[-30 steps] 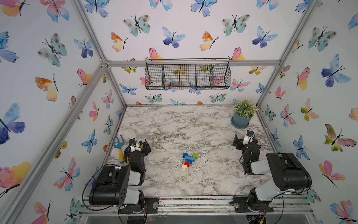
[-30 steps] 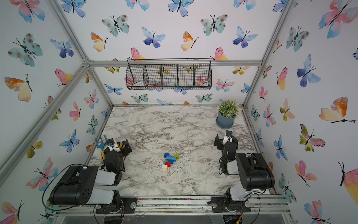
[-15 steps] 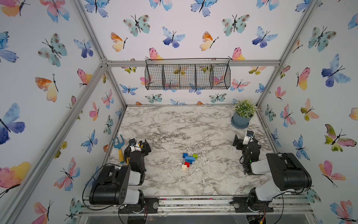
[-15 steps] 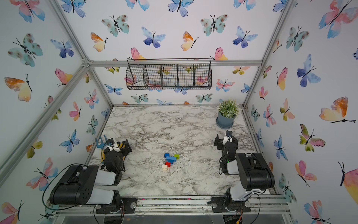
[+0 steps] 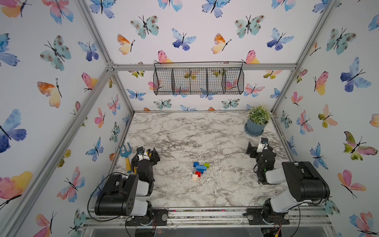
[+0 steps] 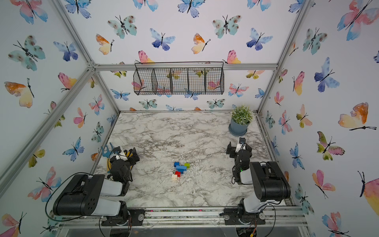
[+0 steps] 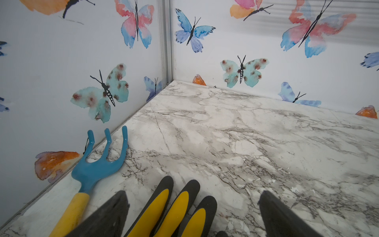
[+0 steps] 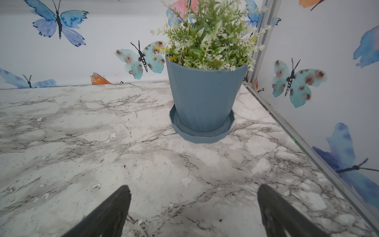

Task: Assemble the letter y with lego
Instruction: Reset both arms

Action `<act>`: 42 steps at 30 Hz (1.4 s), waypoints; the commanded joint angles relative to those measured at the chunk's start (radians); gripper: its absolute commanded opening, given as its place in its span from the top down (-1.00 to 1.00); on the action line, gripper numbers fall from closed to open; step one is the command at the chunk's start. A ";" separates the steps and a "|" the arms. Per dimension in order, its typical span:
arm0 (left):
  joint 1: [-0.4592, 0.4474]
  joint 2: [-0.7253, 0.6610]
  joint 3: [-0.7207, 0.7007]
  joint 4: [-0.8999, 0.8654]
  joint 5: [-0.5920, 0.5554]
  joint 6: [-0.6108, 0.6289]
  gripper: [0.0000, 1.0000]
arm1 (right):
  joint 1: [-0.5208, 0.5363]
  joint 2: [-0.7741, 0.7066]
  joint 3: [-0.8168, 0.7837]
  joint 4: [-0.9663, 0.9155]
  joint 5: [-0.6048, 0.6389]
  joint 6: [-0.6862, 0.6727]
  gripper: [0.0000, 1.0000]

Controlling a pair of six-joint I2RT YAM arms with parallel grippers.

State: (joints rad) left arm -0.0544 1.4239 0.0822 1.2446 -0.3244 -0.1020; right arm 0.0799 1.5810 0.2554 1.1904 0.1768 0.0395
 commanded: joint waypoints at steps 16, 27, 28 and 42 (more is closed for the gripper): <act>0.002 -0.011 -0.001 0.009 -0.007 -0.008 -0.97 | 0.001 -0.005 -0.009 0.019 -0.012 0.000 -0.97; 0.002 -0.005 -0.001 0.009 -0.007 -0.008 -0.97 | 0.001 0.007 0.022 -0.023 -0.036 -0.021 -0.96; 0.002 -0.002 -0.001 0.009 -0.007 -0.008 -0.97 | 0.001 0.004 0.016 -0.013 -0.065 -0.024 -0.97; 0.002 0.002 -0.001 0.009 -0.007 -0.008 -0.97 | 0.001 -0.001 0.012 -0.014 -0.083 -0.033 -0.96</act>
State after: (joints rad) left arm -0.0544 1.4410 0.0822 1.2480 -0.3244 -0.1020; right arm 0.0799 1.5837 0.2703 1.1824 0.1085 0.0143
